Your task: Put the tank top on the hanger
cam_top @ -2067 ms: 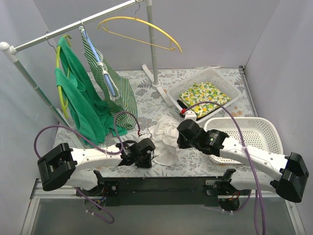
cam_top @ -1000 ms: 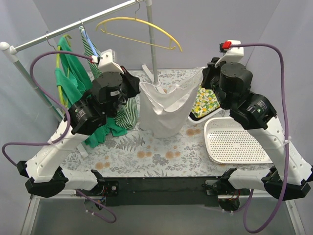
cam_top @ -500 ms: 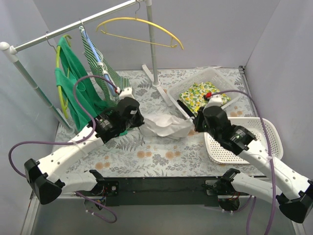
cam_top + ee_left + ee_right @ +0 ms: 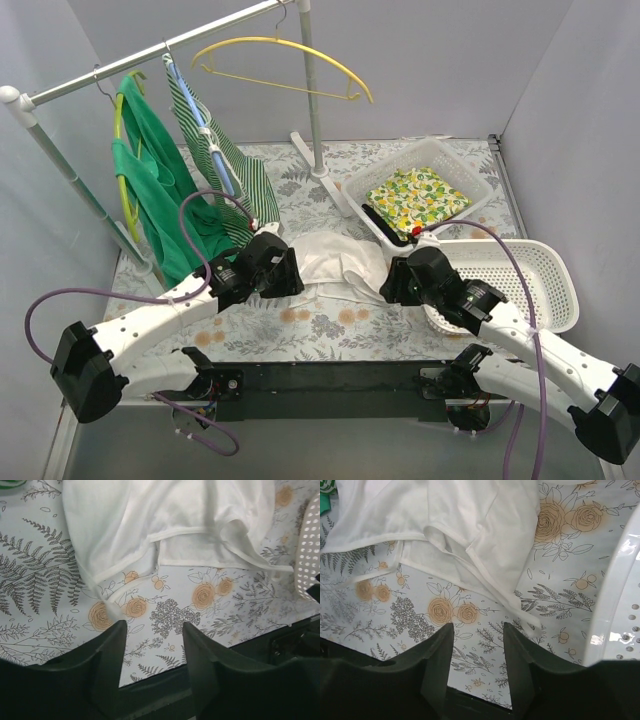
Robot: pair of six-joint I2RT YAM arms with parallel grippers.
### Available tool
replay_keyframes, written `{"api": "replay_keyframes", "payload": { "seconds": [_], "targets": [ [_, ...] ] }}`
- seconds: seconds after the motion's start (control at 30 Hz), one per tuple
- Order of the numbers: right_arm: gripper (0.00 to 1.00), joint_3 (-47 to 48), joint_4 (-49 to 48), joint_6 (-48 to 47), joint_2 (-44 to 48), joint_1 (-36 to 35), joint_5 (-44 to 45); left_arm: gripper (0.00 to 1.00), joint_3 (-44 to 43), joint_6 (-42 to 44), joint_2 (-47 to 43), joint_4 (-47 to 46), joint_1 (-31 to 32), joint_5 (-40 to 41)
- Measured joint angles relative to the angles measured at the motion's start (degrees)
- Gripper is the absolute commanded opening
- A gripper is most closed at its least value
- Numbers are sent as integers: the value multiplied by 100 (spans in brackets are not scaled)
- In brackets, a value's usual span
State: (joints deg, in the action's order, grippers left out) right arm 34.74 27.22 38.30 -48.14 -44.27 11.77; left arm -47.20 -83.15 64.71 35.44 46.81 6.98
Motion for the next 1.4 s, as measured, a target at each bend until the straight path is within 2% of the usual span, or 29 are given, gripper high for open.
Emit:
{"api": "replay_keyframes", "payload": {
  "seconds": [0.03, 0.13, 0.3, 0.33, 0.4, 0.47, 0.67, 0.83, 0.97, 1.07, 1.23, 1.4],
  "targets": [
    [61, 15, -11, -15, 26, 0, -9, 57, -2, 50, -92, -33, 0, -44],
    [65, 129, -13, -79, 52, 0, -17, 64, -72, 214, -328, -44, 0, -173],
    [71, 376, -22, -264, 133, 0, -17, 67, -450, 542, -516, -55, 0, -468],
    [81, 511, -26, -374, 177, 0, -17, 68, -535, 588, -538, -66, 0, -529],
    [88, 669, -9, -566, 195, 0, 4, 68, -807, 741, -658, -149, 0, -763],
    [91, 984, 2, -892, 116, 0, 90, 68, -885, 787, -713, -168, 0, -844],
    [95, 3101, -573, -2090, -973, 472, -201, 69, -1012, 837, -745, -308, 0, -992],
    [97, 4861, -1290, -2708, -2315, 1762, -1637, 70, -1012, 815, -739, -315, 0, -1043],
    [98, 5851, -2120, -2570, -3397, 2876, -2914, 71, -1012, 796, -739, -321, 0, -1056],
    [99, 6454, -2697, -2343, -4280, 3427, -3768, 71, -1012, 793, -739, -337, 0, -1073],
    [99, 7313, -3462, -1818, -5547, 3674, -4857, 71, -1012, 798, -741, -337, 0, -1119],
    [99, 8369, -4437, -872, -6824, 3762, -5692, 71, -1008, 839, -745, -334, 0, -1132]
  ]
}}
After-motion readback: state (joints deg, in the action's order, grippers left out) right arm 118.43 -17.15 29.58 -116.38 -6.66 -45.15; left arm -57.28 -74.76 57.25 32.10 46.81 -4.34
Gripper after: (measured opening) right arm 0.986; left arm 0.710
